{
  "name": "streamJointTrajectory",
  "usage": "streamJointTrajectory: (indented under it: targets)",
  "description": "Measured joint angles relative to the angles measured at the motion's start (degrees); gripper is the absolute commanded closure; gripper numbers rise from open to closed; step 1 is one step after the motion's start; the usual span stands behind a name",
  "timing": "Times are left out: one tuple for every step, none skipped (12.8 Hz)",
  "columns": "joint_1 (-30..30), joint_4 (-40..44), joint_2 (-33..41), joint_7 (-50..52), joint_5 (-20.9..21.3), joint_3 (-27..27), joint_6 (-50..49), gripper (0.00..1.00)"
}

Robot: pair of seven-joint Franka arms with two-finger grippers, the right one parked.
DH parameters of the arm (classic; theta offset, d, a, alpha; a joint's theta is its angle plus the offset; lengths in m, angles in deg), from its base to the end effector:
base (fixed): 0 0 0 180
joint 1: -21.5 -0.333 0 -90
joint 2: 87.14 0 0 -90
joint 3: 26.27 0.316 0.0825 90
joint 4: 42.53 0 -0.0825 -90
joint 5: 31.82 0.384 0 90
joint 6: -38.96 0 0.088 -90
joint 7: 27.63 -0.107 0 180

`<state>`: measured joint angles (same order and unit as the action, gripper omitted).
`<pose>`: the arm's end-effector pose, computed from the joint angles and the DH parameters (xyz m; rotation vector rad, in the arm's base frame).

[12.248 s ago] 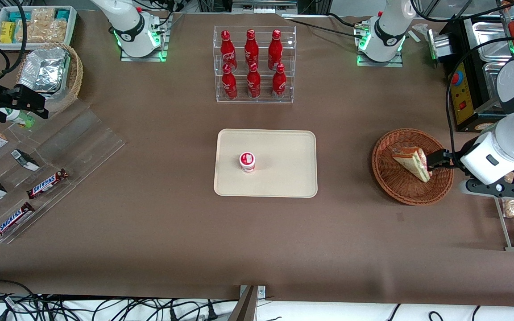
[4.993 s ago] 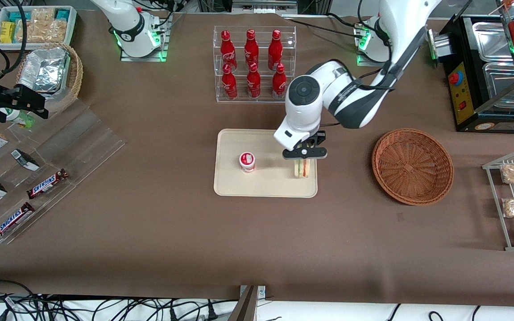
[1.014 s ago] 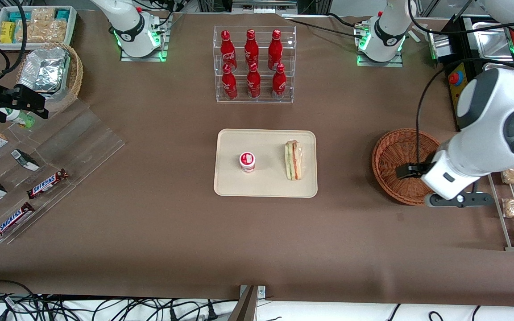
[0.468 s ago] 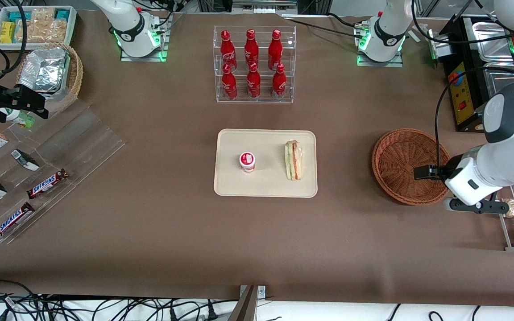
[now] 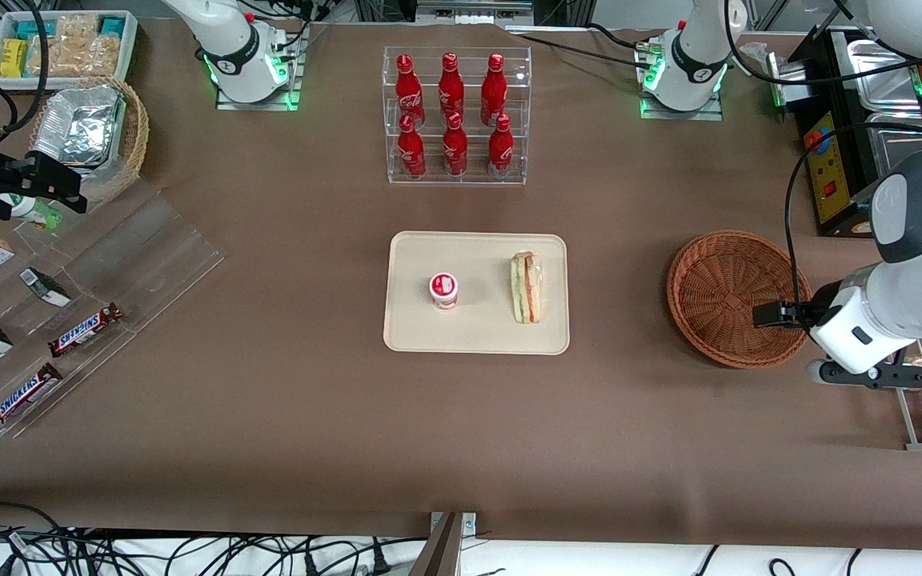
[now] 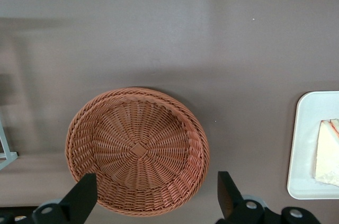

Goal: Place sandwich from basket to tray

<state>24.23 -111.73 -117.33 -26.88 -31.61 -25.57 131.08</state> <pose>0.6958 -0.0263 0.4661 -3.1222 0.0374 0.1979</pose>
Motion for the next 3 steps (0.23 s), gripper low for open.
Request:
streamJointTrajectory:
  targets:
    - [1.1,0.1,0.2,-0.3,-0.4,1.9,0.0,0.00]
    - [2.1,0.1,0.5,-0.4,-0.6,3.3,0.0,0.00]
    - [2.6,0.1,0.7,-0.4,-0.6,4.0,0.0,0.00]
